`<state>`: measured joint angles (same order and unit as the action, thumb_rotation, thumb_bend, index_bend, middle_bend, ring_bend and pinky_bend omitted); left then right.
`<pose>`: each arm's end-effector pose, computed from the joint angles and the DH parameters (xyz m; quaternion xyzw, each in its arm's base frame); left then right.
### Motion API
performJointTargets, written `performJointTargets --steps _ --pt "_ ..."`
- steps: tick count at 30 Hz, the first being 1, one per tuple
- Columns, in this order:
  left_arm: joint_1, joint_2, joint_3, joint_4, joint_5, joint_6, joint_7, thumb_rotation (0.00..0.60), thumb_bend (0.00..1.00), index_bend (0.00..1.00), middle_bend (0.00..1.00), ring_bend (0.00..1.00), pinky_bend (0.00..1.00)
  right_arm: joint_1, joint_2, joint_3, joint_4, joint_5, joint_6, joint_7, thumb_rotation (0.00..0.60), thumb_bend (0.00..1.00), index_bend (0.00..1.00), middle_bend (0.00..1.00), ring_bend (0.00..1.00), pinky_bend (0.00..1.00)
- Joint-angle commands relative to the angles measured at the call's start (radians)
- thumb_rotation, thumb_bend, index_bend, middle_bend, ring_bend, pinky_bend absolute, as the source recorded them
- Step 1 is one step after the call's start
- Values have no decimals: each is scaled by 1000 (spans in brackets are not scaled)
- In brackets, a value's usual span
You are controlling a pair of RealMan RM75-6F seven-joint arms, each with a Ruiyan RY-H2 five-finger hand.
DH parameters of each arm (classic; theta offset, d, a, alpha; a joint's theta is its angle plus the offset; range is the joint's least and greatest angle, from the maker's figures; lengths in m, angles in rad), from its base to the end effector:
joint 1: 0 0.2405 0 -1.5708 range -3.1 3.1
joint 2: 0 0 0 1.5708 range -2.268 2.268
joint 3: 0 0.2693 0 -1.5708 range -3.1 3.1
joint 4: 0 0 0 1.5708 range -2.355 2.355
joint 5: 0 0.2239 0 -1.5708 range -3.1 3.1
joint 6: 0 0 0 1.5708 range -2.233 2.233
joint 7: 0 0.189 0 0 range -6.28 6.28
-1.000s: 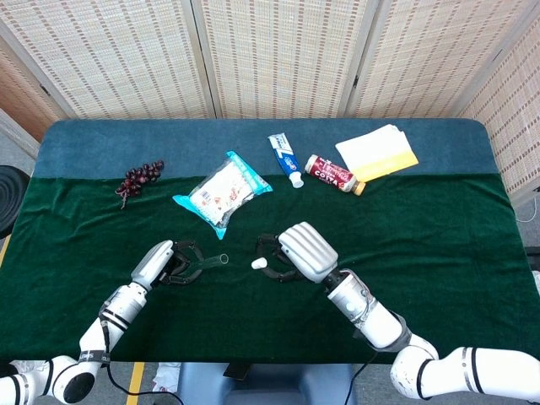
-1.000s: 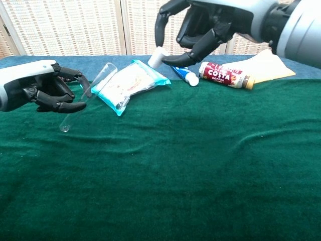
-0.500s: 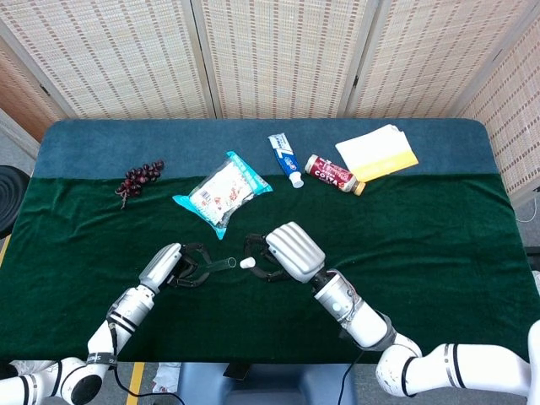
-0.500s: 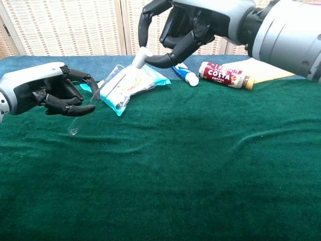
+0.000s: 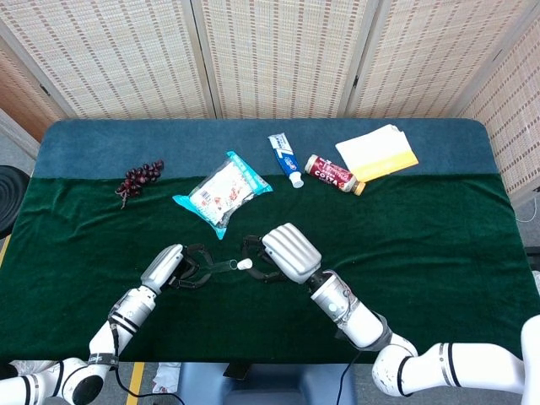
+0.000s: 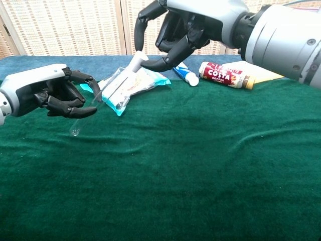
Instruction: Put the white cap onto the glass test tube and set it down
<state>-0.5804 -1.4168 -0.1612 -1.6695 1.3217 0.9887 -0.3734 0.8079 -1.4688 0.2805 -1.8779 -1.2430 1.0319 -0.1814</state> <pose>-0.1546 0.3453 -0.0149 -0.5882 -0.5958 -0.4958 0.2307 -0.0004 -0.3428 -0.0021 0.7073 -0.3951 0.5394 0.2295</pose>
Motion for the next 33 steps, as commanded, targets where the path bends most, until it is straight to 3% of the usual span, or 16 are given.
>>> performJointTargets --steps 1,33 --pt "0 0 0 0 0 0 -3 600 472 641 1000 928 934 3 -2 -2 -1 1 0 -4 600 612 727 1000 1000 1000" --pt "-7 2 3 -10 1 -3 -1 600 472 641 1000 928 934 43 -50 1 31 27 7 -51 600 623 736 1000 1000 1000"
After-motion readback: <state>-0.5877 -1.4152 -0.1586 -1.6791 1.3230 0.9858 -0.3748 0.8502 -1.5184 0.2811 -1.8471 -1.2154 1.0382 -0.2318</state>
